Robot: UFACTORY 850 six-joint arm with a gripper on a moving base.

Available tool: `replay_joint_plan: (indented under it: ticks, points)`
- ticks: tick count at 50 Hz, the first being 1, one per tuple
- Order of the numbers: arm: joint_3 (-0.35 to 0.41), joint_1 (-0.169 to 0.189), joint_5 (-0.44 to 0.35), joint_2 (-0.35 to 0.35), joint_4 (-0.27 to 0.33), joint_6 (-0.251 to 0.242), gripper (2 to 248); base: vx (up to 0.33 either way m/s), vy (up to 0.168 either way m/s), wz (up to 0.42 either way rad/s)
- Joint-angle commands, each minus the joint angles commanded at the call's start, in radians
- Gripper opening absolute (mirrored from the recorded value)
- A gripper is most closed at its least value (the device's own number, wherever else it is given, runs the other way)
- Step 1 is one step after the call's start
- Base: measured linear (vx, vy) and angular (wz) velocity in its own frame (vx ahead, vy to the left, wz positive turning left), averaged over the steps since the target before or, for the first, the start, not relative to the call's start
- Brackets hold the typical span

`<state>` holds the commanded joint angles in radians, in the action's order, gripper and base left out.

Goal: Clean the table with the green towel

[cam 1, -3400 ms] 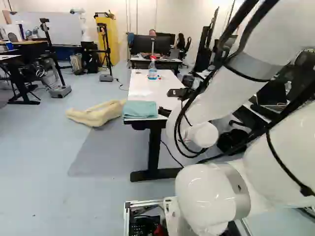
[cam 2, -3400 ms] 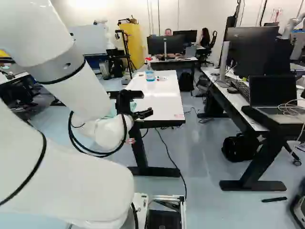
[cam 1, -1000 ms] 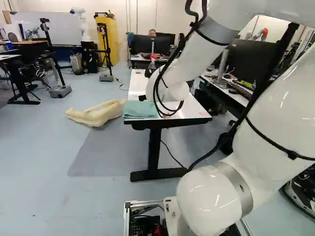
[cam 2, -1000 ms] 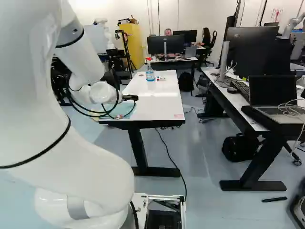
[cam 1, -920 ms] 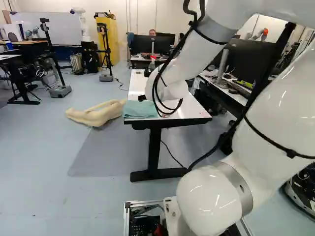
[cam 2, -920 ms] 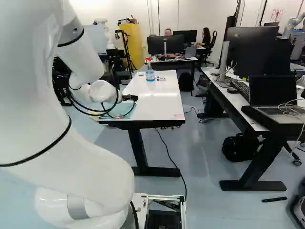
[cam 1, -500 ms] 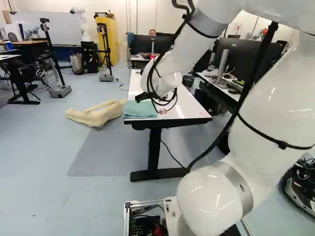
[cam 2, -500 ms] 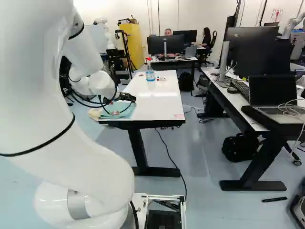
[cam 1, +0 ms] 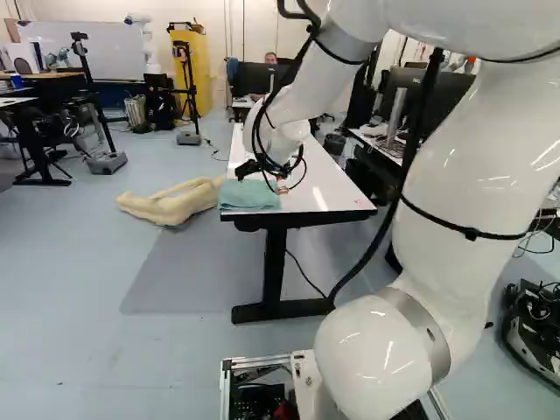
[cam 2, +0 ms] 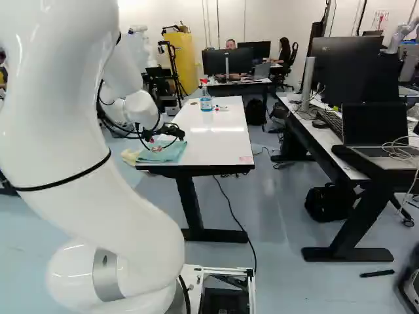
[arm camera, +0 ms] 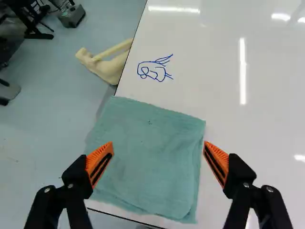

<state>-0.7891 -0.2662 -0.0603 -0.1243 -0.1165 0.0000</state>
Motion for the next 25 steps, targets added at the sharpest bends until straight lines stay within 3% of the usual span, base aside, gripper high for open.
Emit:
replay_joint_plan:
  ticks: [25]
  points:
    - [-0.039,-0.049,0.000,-0.035,0.000,0.000,247,0.000,0.000,0.000]
